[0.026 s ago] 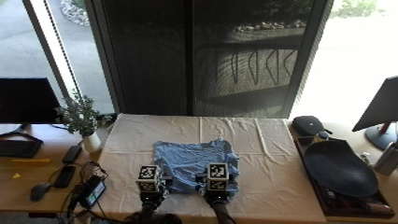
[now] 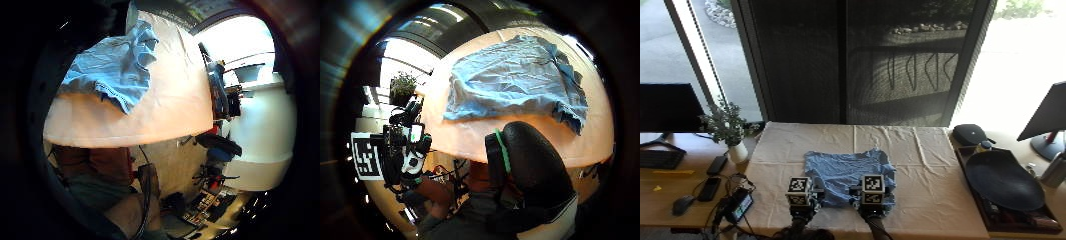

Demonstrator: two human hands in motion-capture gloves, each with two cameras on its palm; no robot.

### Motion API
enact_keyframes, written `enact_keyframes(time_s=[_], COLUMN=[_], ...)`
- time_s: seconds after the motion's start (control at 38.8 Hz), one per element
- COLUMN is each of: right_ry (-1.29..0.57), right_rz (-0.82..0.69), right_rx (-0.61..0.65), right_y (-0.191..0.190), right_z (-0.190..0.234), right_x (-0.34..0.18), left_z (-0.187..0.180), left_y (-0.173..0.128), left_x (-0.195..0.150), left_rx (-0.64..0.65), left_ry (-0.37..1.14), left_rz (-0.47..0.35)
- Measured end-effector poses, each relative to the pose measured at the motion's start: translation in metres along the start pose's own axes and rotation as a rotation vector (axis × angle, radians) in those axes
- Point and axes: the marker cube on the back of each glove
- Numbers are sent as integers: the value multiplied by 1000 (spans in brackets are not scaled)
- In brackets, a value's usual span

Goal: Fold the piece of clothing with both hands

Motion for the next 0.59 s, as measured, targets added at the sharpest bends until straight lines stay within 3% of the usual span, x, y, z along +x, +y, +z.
enact_keyframes(time_s=[0.59], right_ry=[7], right_rz=[2], right_rx=[3], right_y=[2], right_z=[-5], right_x=[1], left_z=[-5], left_y=[2], left_x=[-1], left_rx=[21], left_ry=[-9], left_rz=[2])
